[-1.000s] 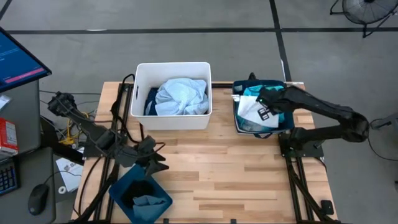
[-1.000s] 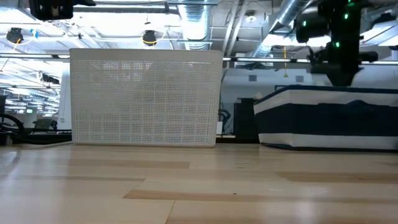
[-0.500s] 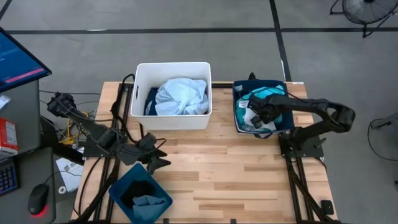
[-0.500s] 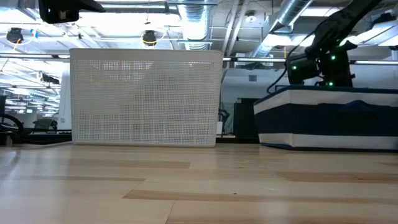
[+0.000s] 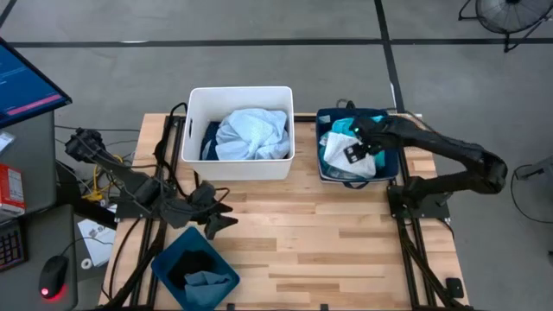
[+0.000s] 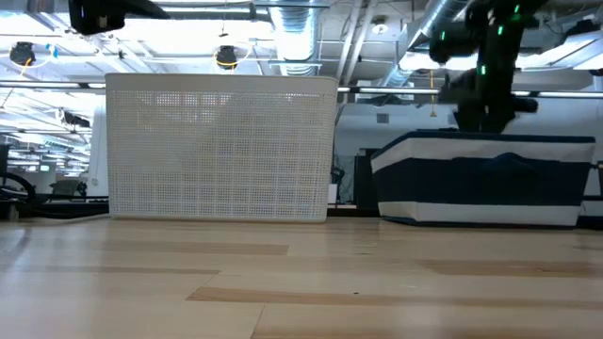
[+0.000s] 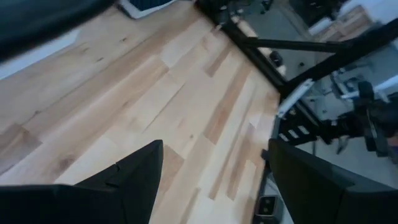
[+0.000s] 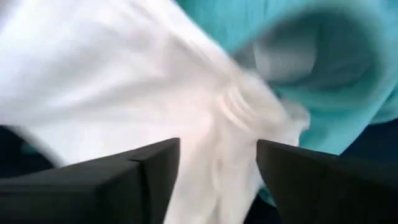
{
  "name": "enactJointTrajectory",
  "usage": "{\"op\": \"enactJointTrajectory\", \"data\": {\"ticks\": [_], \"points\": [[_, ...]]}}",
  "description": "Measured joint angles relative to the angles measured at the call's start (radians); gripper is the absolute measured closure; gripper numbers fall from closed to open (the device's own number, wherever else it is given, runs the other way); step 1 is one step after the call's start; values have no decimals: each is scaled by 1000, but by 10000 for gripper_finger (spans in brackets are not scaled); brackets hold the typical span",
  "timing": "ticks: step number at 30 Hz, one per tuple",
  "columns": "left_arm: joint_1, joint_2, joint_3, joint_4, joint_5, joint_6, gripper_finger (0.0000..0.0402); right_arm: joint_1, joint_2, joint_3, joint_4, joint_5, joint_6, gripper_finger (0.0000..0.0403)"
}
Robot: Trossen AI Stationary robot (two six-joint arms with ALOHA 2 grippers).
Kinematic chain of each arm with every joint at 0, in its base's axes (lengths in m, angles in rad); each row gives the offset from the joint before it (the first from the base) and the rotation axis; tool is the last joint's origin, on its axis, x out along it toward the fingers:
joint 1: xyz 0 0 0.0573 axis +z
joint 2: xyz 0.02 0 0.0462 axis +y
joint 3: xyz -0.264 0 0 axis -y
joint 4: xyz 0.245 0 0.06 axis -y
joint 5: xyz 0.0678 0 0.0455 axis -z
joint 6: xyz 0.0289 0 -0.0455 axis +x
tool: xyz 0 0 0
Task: Pick & Place Cloths
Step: Put the white boxer shorts into the dark blue laundry organizer, then return to Home Position
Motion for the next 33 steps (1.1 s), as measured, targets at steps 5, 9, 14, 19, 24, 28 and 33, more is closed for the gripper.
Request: {"op": "enactJointTrajectory", "data": {"ticks": [5,9,14,19,24,28,33], "points": [[0,-77,0,48,45,106,128,1,-105,125,-15,-34,-3,158],[0,-185,0,104,68,190,128,3,-184,215,4,-38,-11,150],[0,-328,0,113,69,214,128,30,-276,275,108,-36,-56,150],[0,-427,0,145,62,210,128,109,-387,278,295,-36,-150,149],[0,-485,1,163,251,514,128,232,-466,265,359,-81,-174,149],[-1,-563,0,157,451,725,128,352,-554,147,682,-104,-250,149],[-1,-714,-34,163,550,891,128,451,-688,-78,1014,-137,-321,149]]}}
